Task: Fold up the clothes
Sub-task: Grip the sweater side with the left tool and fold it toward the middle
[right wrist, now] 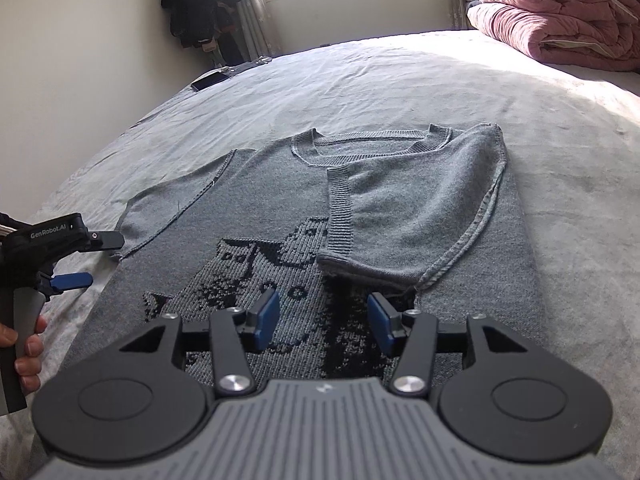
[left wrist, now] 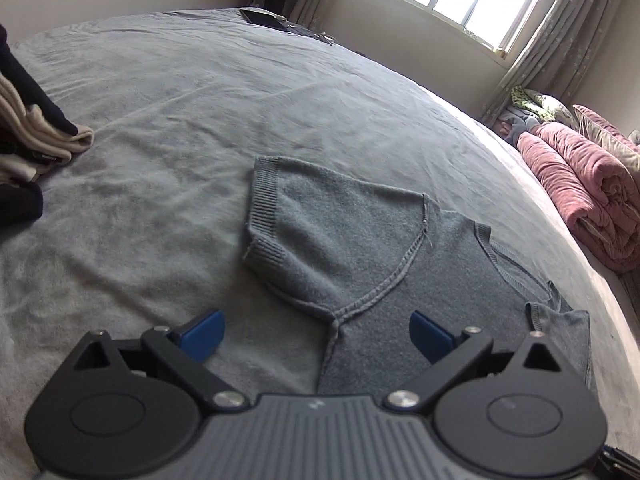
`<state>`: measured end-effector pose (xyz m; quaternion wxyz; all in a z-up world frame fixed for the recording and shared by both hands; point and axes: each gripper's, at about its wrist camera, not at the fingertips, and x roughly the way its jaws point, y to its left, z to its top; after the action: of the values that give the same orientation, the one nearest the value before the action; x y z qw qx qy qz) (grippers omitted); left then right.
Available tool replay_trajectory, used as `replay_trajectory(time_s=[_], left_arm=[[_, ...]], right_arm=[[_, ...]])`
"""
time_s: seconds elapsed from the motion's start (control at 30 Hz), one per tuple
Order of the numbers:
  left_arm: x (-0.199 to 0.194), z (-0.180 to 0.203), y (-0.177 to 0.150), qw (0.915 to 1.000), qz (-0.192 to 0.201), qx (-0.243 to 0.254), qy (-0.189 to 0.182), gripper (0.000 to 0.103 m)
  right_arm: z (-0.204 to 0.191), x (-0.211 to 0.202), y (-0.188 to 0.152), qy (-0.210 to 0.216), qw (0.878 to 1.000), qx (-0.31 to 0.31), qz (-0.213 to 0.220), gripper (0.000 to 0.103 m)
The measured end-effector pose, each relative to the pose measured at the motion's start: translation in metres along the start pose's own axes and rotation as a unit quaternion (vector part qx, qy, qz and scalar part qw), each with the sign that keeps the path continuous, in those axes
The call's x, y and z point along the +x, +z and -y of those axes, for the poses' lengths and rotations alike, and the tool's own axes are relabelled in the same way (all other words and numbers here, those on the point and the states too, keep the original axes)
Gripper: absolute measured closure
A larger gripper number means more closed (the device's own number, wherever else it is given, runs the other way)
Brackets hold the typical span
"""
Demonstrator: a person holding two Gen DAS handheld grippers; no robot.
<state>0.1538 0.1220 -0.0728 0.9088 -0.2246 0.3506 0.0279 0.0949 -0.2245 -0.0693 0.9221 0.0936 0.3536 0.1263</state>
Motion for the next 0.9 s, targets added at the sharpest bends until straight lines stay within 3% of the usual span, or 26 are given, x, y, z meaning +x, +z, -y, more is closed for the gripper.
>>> replay_trajectory(time_s=[0.1, 0.17, 0.23, 0.3, 0.37, 0.4, 0.43, 0.67, 0.77, 0.9], left_arm=[[0.005, -0.007, 0.003, 0.9988, 0.011, -0.038, -0.028, 0.012], [0.01, -0.011, 0.004, 0.9973, 0.019, -0.056, -0.043, 0.022], [0.015, -0.014, 0.005, 0.9958, 0.028, -0.068, -0.055, 0.039], [0.019, -0.015, 0.006, 0.9944, 0.036, -0.075, -0.065, 0.047], [0.024, -0.016, 0.006, 0.9934, 0.041, -0.077, -0.075, 0.067], [0.026, -0.016, 0.006, 0.993, 0.039, -0.078, -0.079, 0.088], [0.026, -0.014, 0.006, 0.993, 0.042, -0.074, -0.082, 0.096], [0.016, 0.025, 0.002, 0.9888, 0.061, 0.03, -0.132, 0.096], [0.012, 0.046, -0.002, 0.9815, 0.059, 0.084, -0.162, 0.096], [0.016, 0.068, -0.016, 0.9685, 0.014, 0.141, -0.205, 0.096]], right_arm=[[0.001, 0.001, -0.001, 0.001, 1.0, 0.003, -0.006, 0.05], [0.002, 0.002, -0.002, -0.001, 1.0, 0.003, -0.006, 0.05], [0.002, 0.003, -0.002, -0.003, 1.0, 0.003, -0.007, 0.05], [0.004, 0.004, -0.002, -0.004, 1.0, 0.003, -0.009, 0.05], [0.005, 0.004, -0.003, -0.004, 1.0, 0.004, -0.01, 0.05], [0.005, 0.004, -0.003, -0.004, 1.0, 0.004, -0.01, 0.05], [0.006, 0.005, -0.003, -0.004, 1.0, 0.004, -0.01, 0.05], [0.007, 0.005, -0.002, -0.003, 1.0, 0.007, -0.01, 0.05], [0.007, 0.005, -0.002, -0.003, 1.0, 0.009, -0.01, 0.05], [0.007, 0.004, -0.001, -0.001, 1.0, 0.013, -0.01, 0.05]])
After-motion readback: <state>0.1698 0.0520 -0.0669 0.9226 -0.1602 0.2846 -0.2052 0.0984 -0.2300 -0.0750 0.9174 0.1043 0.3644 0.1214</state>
